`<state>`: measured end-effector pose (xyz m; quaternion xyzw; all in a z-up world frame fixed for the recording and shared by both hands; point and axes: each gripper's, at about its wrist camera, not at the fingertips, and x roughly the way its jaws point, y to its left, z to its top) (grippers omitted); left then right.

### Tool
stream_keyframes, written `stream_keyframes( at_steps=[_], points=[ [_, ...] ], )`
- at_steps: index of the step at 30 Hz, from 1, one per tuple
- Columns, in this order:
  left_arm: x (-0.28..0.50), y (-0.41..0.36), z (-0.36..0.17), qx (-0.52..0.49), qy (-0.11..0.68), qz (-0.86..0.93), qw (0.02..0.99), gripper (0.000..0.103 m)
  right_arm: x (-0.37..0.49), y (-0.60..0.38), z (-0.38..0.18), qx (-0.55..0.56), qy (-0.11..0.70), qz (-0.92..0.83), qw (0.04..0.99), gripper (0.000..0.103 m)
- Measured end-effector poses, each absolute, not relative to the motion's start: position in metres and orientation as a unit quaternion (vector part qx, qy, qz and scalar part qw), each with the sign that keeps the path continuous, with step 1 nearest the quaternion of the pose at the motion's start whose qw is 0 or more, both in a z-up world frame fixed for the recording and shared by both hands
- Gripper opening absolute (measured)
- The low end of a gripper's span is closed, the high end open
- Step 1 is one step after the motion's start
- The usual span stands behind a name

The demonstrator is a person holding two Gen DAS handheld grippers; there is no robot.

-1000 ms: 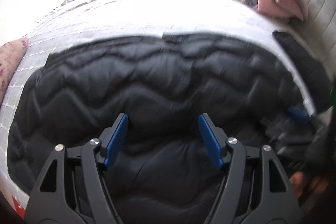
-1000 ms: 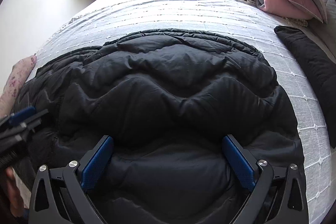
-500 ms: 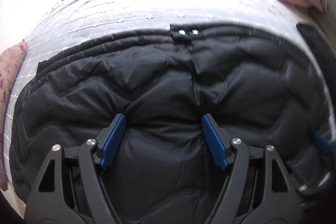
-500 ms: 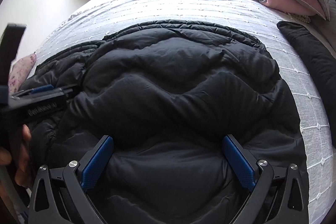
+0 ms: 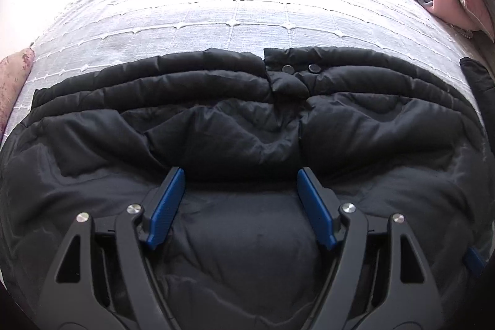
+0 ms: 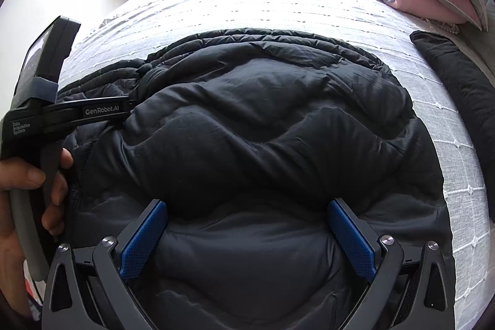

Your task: Fold large clothes

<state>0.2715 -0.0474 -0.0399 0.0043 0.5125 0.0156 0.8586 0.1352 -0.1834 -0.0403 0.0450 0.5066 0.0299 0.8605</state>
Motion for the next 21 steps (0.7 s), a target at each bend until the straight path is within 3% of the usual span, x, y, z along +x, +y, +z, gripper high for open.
stream_keyframes(
  at_steps=[6,13,21],
  points=[
    [0.267,-0.046,-0.037,0.006,0.501,0.011,0.865,0.076,0.131,-0.173,-0.043,0.035,0.504,0.025,0.862,0.103],
    [0.219,-0.032,0.011,0.018,0.456,-0.009,0.890,0.076,0.132,-0.174,-0.045,0.031,0.505,0.024,0.862,0.103],
    [0.188,-0.047,-0.019,0.088,0.460,-0.015,0.883,0.077,0.132,-0.173,-0.047,0.027,0.503,0.022,0.864,0.103]
  ],
)
